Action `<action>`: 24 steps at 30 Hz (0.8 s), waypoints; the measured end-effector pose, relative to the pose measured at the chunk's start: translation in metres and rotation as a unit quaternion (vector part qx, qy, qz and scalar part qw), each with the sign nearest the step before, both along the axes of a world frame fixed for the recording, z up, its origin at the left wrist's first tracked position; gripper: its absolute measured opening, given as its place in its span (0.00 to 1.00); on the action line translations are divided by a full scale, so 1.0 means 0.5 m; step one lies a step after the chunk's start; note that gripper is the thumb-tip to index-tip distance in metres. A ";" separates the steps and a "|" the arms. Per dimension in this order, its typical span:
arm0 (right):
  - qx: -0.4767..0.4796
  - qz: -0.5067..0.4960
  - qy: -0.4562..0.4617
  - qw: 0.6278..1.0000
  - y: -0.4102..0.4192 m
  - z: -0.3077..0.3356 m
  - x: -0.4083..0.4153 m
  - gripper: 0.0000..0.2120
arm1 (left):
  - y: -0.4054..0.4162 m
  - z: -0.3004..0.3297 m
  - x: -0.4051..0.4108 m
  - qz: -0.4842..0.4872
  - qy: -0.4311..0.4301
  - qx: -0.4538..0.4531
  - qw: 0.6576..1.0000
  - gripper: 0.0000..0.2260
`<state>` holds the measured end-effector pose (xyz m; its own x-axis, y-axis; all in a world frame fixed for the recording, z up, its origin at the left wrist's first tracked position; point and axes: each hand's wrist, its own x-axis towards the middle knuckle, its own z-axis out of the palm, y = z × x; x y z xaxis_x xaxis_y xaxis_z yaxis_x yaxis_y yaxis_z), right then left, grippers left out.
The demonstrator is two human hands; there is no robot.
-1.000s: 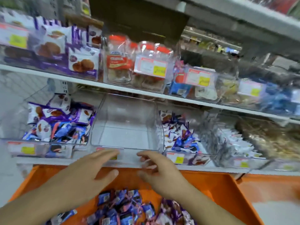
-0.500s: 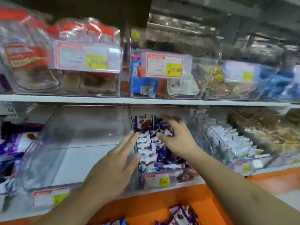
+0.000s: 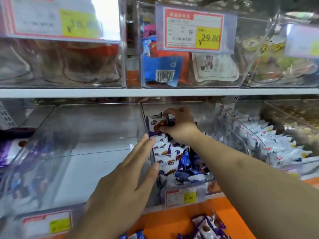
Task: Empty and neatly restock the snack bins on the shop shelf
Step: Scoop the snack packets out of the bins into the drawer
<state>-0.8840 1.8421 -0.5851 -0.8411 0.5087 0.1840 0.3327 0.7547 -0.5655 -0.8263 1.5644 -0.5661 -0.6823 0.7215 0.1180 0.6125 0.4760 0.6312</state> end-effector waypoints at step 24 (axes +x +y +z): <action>-0.179 0.107 0.098 0.973 -0.152 0.148 0.324 0.11 | -0.024 0.023 0.007 0.026 -0.088 0.163 0.982 0.32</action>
